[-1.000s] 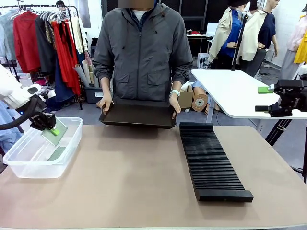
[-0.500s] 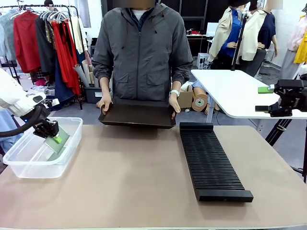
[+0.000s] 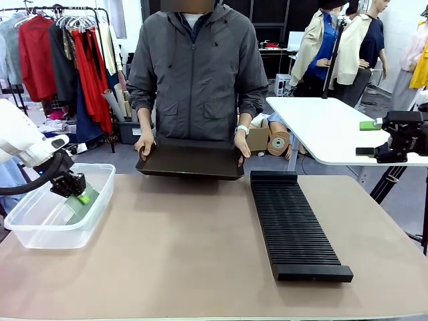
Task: Sort PCBs into racks and boxes based on the side picked up.
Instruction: If the short side of the Blank PCB is picked up, insert it into the PCB Rack ; if the long side is picked up, place it in the Organizing box.
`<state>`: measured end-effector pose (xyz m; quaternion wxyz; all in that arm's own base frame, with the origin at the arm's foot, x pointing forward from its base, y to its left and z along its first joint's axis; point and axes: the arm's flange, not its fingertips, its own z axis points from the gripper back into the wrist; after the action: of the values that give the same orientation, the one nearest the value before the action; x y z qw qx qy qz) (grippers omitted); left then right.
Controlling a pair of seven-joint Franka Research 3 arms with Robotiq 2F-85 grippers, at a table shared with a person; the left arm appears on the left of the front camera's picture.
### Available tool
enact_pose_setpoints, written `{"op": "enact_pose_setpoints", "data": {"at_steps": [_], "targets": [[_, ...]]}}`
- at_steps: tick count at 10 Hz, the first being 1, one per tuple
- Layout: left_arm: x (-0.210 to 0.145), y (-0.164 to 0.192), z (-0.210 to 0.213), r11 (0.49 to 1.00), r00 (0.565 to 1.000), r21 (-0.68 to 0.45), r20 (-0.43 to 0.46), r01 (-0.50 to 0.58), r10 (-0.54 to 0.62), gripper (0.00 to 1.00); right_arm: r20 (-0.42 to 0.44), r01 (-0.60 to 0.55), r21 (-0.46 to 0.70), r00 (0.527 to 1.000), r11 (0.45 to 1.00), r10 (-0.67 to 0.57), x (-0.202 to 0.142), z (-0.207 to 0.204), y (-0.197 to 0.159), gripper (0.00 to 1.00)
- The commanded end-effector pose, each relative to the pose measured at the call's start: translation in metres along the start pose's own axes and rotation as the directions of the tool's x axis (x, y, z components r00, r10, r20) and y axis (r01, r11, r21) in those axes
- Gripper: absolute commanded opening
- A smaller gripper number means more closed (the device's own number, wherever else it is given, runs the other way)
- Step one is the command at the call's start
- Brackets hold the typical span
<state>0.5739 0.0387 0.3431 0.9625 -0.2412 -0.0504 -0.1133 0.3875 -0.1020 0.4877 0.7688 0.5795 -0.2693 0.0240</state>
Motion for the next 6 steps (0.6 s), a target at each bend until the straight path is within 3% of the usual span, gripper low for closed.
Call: {"op": "enact_pose_setpoints", "data": {"at_steps": [1,3,6], "targets": [[0.004,0.0,0.004,1.0,1.0,0.027,-0.001,-0.005,0.005,0.64,0.003,-0.005,0.006,1.0,1.0,0.005,0.001,0.0,0.002,1.0],[0.007,-0.002,0.011,0.999,1.0,0.047,0.006,-0.003,0.003,1.0,0.003,-0.005,0.006,1.0,1.0,0.005,0.001,0.0,0.002,1.0],[0.005,-0.009,0.029,0.996,1.0,0.091,0.02,0.015,-0.017,1.0,0.003,-0.005,0.006,1.0,1.0,0.005,0.001,0.0,0.002,1.0]]}}
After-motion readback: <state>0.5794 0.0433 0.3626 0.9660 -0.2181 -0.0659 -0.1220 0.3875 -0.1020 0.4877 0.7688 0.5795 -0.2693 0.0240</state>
